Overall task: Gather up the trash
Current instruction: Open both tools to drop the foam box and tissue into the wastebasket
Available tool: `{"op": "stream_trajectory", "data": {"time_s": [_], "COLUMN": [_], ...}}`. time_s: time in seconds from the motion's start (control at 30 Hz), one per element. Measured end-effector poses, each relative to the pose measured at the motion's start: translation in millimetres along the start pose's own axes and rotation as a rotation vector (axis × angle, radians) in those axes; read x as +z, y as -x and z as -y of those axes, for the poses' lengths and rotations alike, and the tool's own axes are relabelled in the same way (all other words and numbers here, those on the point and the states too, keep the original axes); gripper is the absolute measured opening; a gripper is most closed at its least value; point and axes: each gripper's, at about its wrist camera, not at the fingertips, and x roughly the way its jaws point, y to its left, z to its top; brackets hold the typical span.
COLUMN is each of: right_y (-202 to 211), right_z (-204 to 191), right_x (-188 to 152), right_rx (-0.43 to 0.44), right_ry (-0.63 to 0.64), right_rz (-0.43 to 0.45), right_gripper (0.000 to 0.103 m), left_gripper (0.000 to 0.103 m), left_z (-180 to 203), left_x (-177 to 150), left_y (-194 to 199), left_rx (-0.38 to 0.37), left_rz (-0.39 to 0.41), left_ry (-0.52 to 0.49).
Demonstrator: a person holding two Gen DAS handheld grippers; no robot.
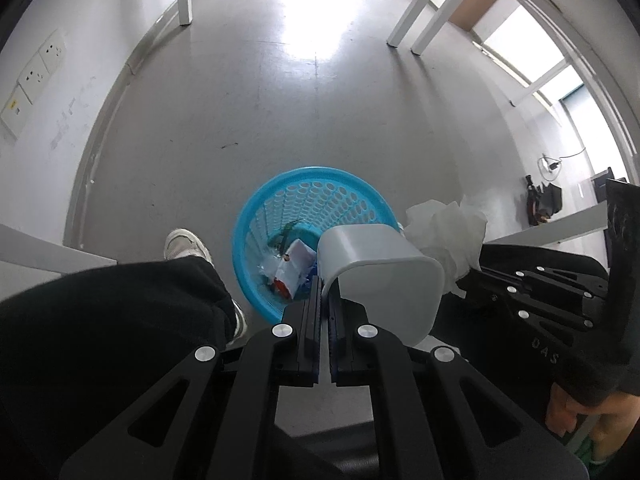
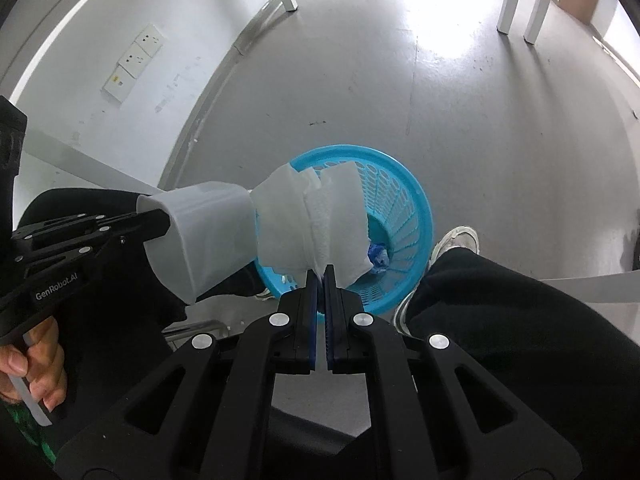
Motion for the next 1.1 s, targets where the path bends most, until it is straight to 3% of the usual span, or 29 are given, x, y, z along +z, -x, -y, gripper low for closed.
{"op": "stream_trajectory", "data": {"time_s": [0.3,0.57,0.93,1.1], "right_y": [-37.4,-73.0,-110.9,-112.9], "right_z": [25.5,46.5,69.5,70.8], "right_x": [21.9,41.2,53.6,54.2], "right_rx": [0.011,0.02,-0.028,-0.01], "right_ry": [-0.058,-0.127,-0.205,-0.21], "right_rz": [-0.075,-0.144,-0.205,-0.196], "right_gripper": [0.002,0.003,0.003,0.005], "left_gripper": [0.002,0.002,0.005,0.008], "left_z": [1.5,-5.9,-16.8,-16.6], "left_x": [27.0,47.2,60.3,63.1], "left_y": [-43.4,-87.2,-121.9,-119.5], "left_rx": [0.084,0.113,0.147,0.113], "left_rz": [-0.046,-0.143,-0.216,-0.2], "left_ry": [0.014,0.05,0.101,0.111]}}
